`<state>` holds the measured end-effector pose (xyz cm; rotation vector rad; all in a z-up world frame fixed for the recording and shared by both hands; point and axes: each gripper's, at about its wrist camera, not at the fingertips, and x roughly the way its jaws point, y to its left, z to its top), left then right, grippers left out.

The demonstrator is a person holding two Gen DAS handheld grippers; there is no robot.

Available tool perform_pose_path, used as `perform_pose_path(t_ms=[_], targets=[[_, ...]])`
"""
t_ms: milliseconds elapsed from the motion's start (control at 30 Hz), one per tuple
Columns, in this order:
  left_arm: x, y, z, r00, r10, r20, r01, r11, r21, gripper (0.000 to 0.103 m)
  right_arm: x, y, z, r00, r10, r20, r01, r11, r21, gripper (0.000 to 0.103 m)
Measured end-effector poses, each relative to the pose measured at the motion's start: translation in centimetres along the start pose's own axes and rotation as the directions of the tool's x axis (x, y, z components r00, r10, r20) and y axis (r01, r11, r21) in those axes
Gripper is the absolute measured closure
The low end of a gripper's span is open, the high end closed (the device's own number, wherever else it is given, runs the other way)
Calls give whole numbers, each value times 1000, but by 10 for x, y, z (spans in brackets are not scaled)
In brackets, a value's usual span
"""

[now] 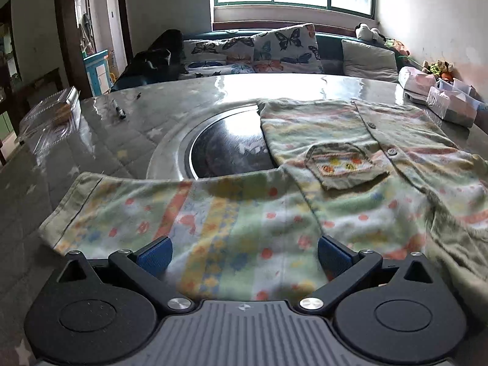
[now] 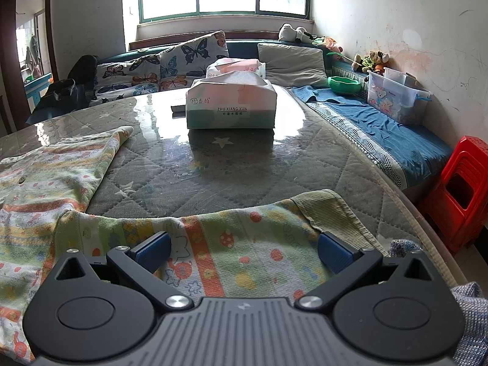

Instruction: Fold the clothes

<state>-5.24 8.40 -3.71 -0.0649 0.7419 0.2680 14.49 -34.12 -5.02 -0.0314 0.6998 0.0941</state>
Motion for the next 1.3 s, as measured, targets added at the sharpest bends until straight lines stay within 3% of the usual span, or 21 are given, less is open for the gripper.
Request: perform_pose_path(t_ms=[400,967,1100,1300], targets=[[-8,51,-7,991,128,-34,-132,978,-162,0,0,0,0,1000,0,0,0,1000,0,0],[-8,118,-9,946,313,-89,-325,888,-324,0,0,0,0,1000,0,0,0,1000,0,0],[-8,130,-7,942,323,-94,-335,871,-359,0,0,0,0,1000,0,-2,0,1000,-1,0],[-7,141,-1,952,296,-74,-299,856,-421,6,0,1,1,1000,-3,-2,3,1000,-6,0]])
